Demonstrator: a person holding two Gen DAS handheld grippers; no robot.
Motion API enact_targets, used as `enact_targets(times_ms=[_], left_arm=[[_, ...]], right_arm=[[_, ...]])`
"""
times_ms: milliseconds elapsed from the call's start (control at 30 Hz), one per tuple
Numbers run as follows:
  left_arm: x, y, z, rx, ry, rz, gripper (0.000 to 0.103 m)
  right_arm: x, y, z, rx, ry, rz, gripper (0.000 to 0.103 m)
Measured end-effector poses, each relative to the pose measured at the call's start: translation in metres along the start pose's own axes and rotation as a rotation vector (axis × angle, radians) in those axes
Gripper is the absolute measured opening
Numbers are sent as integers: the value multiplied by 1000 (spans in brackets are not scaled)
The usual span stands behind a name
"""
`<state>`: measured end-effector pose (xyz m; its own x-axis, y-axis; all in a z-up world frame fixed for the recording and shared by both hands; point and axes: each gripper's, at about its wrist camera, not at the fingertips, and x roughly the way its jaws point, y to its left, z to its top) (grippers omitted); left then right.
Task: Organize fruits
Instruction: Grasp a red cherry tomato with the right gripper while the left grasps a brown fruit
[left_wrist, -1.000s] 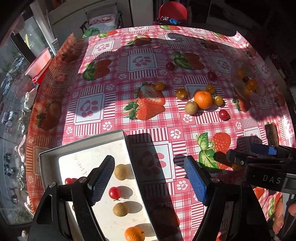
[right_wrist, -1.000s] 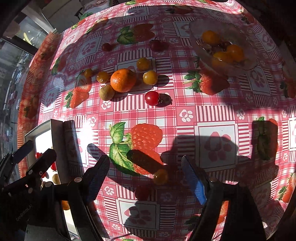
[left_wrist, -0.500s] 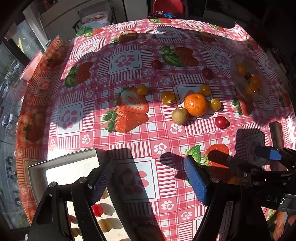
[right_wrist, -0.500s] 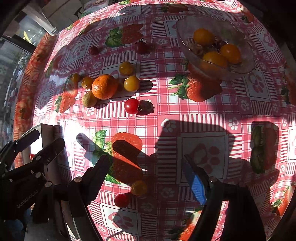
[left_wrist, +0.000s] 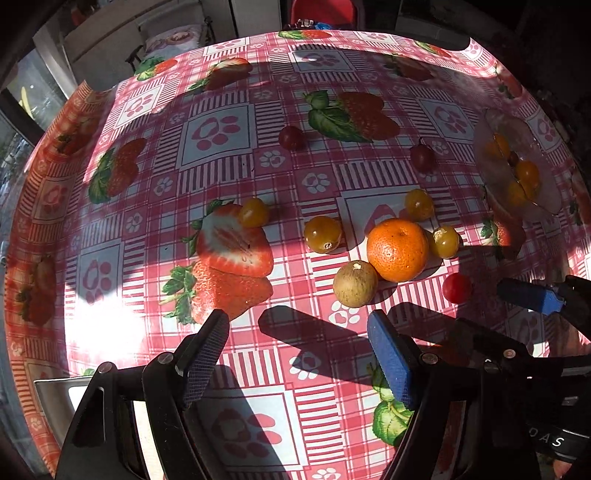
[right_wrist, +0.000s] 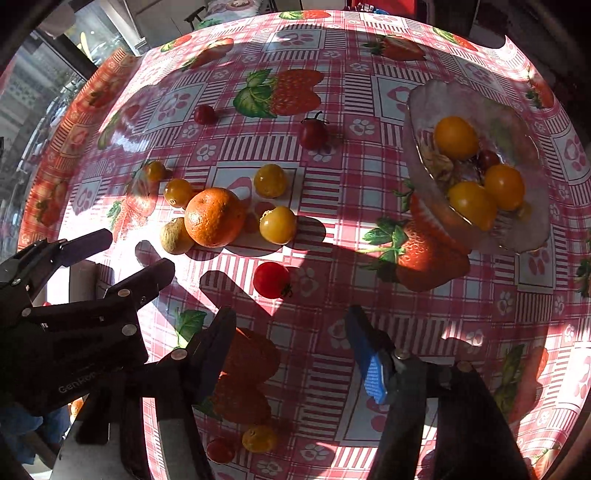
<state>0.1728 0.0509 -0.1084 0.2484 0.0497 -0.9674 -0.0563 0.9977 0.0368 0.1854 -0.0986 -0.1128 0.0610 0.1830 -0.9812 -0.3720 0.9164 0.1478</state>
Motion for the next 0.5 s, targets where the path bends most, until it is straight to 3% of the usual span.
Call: enact_targets(times_ms=[267, 400, 500], left_arm=[[13, -1, 7, 18, 0, 10, 78], [15, -8, 9, 39, -10, 11, 78], [16, -15, 12, 46, -10, 4, 68]], right_arm=[[10, 6, 13, -74, -11, 19, 56], [13, 10, 17, -95, -6, 42, 27], [13, 9, 19, -72, 0, 56, 24]])
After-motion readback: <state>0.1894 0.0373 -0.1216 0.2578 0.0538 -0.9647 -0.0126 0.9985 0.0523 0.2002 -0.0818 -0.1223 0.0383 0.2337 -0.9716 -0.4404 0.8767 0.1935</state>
